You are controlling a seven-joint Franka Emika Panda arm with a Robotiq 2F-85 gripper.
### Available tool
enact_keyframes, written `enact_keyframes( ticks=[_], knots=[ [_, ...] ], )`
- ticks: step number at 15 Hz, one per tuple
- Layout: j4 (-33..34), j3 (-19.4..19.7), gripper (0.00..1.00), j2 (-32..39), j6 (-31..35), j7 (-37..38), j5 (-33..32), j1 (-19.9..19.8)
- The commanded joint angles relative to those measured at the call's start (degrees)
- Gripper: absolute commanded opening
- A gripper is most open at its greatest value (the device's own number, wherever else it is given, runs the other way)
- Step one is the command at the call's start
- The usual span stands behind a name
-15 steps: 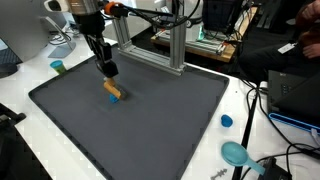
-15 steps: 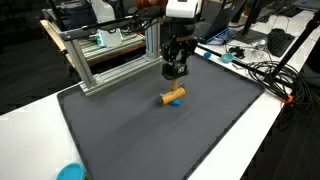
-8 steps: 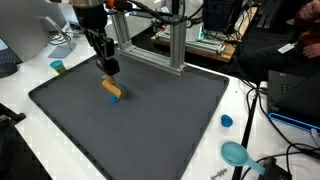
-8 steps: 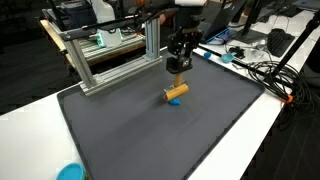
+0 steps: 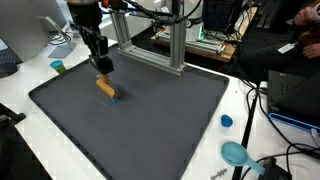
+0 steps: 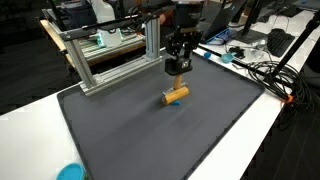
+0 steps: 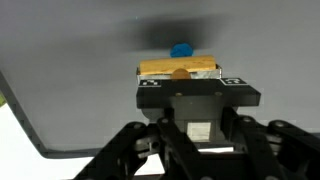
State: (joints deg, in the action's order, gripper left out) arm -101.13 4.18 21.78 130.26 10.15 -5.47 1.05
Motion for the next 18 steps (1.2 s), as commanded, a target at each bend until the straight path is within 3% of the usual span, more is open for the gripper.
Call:
enact_keyframes(
  ticks=[1,8,13,18],
  knots=[
    [1.1,0.2,0.21,0.5,-0.2,0.5,-0.3,-0.3],
    [1.0,-0.4,0.21,1.2,1.6,-0.4,1.5,-0.9],
    [-0.1,-1.6,0.21,-0.1,2.8,-1.6,7.7,-2.3],
    [0.3,-0.9,0.21,0.5,3.4,-0.9,8.8,-2.7]
  ],
)
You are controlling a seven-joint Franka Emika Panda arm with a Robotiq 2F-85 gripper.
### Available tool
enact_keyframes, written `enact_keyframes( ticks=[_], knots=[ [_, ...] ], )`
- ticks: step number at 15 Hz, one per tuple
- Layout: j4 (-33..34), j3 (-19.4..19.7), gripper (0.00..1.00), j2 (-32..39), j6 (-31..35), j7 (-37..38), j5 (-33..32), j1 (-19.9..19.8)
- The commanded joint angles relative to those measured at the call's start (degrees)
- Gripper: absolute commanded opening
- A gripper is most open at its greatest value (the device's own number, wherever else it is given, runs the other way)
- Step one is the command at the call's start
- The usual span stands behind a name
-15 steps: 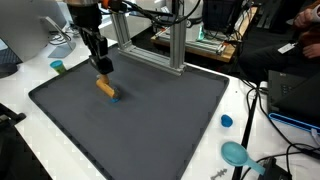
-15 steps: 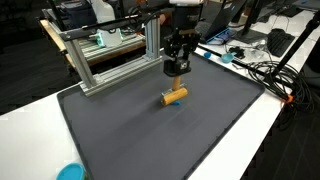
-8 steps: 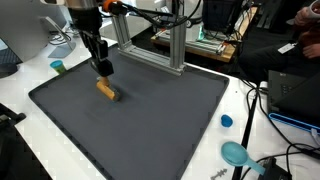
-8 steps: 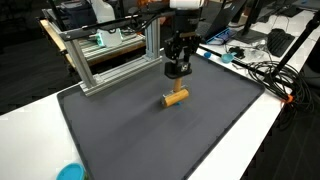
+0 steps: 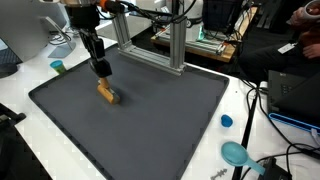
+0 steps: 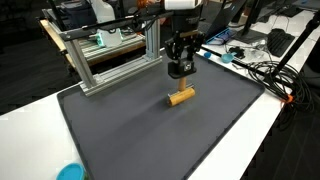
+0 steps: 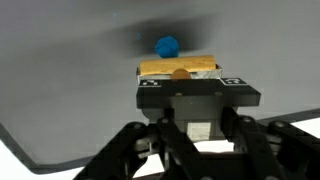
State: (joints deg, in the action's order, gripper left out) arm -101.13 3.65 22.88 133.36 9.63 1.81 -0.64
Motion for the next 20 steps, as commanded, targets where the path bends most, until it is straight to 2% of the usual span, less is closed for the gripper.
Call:
enact_keyframes(
  ticks=[1,20],
  knots=[
    [0.2,-0.3,0.21,-0.7,0.0,-0.4,1.5,-1.2],
    [0.7,0.2,0.21,1.3,-4.6,0.5,0.5,-1.4]
  ],
)
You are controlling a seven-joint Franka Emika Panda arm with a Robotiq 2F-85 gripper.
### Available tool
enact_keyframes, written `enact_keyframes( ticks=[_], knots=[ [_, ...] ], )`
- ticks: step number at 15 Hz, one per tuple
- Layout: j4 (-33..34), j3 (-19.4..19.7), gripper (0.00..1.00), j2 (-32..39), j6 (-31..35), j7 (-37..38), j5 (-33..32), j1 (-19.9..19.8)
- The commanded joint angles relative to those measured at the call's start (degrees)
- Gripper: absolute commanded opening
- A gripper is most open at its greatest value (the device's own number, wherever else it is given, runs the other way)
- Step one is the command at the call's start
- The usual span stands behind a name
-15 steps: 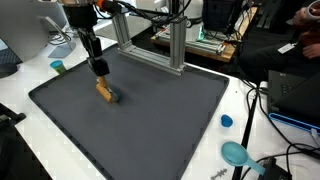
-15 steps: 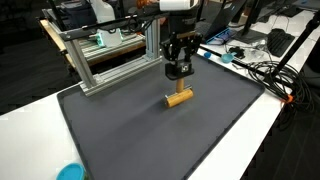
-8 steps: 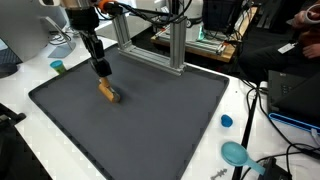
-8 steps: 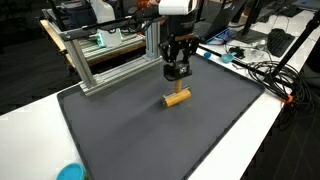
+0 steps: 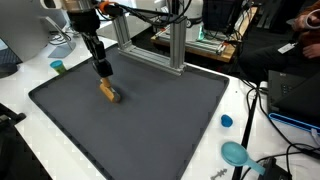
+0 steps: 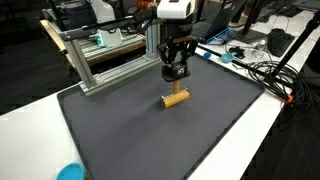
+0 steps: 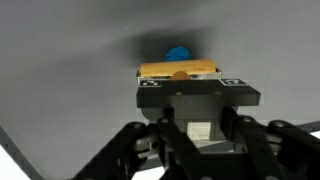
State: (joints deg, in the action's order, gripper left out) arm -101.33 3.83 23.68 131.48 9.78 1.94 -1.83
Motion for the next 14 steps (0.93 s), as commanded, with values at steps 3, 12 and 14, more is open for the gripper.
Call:
enact_keyframes(
  ticks=[3,12,14],
  knots=[
    [1.3,0.0,0.21,1.3,-3.8,0.3,0.3,-0.2],
    [3.6,0.0,0.21,4.8,-6.6,0.3,0.2,-0.3],
    [3.1,-0.2,0.21,4.1,-8.4,-0.2,0.1,-0.2]
  ],
)
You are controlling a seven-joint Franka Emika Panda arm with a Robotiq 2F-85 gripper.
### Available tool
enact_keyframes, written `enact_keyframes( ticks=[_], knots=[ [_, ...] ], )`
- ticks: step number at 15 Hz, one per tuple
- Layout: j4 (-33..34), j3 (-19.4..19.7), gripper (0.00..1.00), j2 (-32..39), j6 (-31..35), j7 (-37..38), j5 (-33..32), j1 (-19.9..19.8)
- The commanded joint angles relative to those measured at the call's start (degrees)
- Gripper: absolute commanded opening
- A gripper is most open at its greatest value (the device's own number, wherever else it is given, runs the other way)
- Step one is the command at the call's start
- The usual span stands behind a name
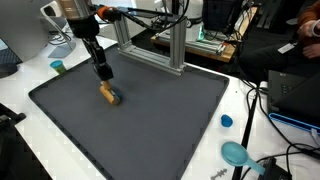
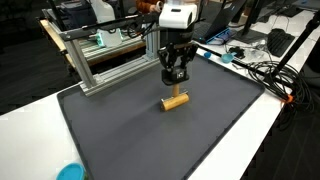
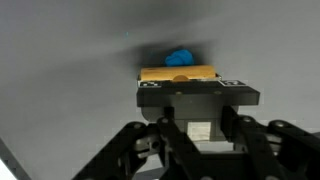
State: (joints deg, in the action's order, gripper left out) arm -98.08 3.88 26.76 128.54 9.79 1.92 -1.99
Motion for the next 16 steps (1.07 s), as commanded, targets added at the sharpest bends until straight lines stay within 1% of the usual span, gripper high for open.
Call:
enact_keyframes(
  ticks=[1,6,8,10,12,13,16],
  knots=[
    [-0.5,-0.3,0.21,0.6,-5.9,-0.4,0.1,0.0],
    [-2.1,-1.0,0.21,-1.8,-8.3,-3.0,0.7,-0.3],
    [-1.9,-1.0,0.21,-1.6,-9.7,-3.3,0.6,-0.3],
    [-1.5,-0.5,0.21,-0.4,-8.4,-2.3,-0.2,0.1],
    [-1.8,-0.4,0.21,0.9,-5.3,-2.0,-0.5,0.3],
    [-1.1,-0.5,0.21,1.1,-5.1,-2.1,-0.7,0.4],
    [-2.3,-0.3,0.21,-1.8,-3.7,-1.5,-3.1,1.8]
  ],
)
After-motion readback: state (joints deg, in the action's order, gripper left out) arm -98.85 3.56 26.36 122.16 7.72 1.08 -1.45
